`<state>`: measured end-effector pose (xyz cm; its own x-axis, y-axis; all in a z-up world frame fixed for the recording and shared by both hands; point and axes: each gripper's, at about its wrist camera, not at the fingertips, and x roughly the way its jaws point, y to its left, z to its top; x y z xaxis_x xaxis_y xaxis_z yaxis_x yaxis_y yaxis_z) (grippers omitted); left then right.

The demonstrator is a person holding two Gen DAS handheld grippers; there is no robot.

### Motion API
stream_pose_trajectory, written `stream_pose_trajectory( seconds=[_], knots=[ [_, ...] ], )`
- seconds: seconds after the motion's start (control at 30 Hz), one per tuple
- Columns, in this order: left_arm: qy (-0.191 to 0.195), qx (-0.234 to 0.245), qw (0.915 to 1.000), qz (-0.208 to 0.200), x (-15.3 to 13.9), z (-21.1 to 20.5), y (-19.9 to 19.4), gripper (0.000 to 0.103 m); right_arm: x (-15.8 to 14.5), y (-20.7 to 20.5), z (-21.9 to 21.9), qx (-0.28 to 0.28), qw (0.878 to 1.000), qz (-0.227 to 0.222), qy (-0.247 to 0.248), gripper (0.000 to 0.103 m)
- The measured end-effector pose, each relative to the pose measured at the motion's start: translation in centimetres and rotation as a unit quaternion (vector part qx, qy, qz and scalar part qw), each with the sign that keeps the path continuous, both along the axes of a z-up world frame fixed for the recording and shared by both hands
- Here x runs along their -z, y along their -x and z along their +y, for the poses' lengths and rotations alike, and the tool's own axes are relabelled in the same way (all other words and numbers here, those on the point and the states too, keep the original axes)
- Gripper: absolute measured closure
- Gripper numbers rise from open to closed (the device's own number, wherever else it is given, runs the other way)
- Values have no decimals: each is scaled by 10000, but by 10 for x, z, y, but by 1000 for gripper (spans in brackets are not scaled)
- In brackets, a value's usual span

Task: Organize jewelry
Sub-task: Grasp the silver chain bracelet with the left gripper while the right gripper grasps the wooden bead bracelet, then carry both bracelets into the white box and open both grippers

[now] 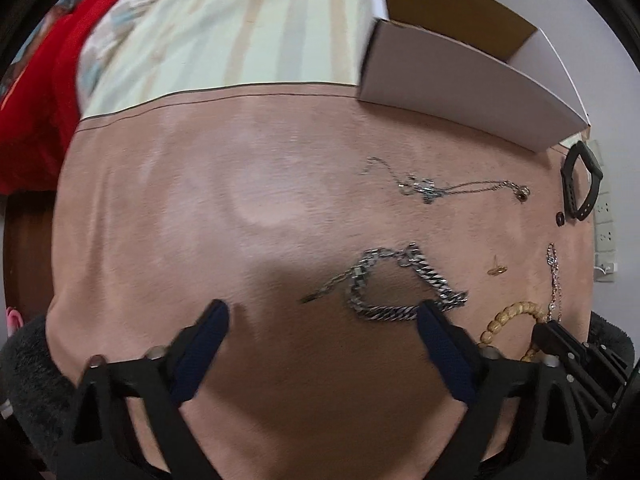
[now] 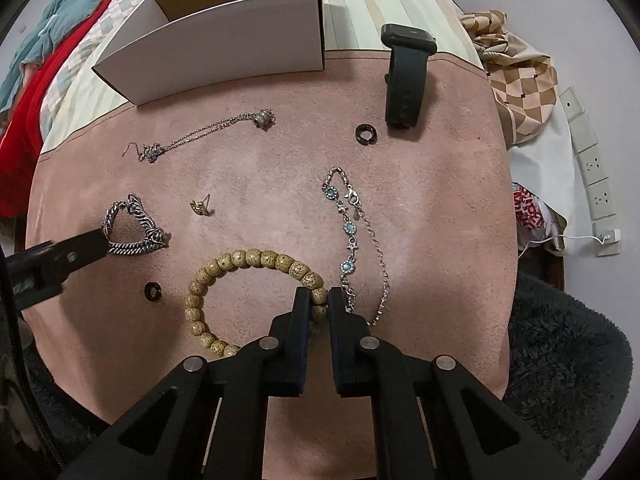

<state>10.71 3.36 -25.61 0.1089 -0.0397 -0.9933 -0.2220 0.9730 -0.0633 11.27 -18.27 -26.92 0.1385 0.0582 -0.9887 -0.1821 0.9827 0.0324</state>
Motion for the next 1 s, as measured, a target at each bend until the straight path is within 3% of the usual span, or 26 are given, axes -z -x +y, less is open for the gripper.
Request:
stream_pose_trajectory(
  seconds=[0.13,0.2,0.23,0.47,0.9,1.0],
  knots=[
    [-121,294,9994,-112,2,-13,0,49,-1,-1,1,-21,10000,12,26,93],
    [-292,453,9983,-220,-1,-18,0,88,-2,-6,1,-37,10000,25,46,93],
    [-239,484,9982,-248,-2,-19,0,97,-2,-5,0,-37,10000,23,47,93],
    [139,300,9987,-377,-8,2,4,97,-7,-6,2,51,9999,25,-104,94],
    [349,362,9938,-995,-82,30,30,97,-66,-4,13,-89,9959,-405,-806,94],
    [429,313,9914,-1199,-96,19,16,97,-85,-11,15,-140,9935,-466,-1030,94]
  ],
)
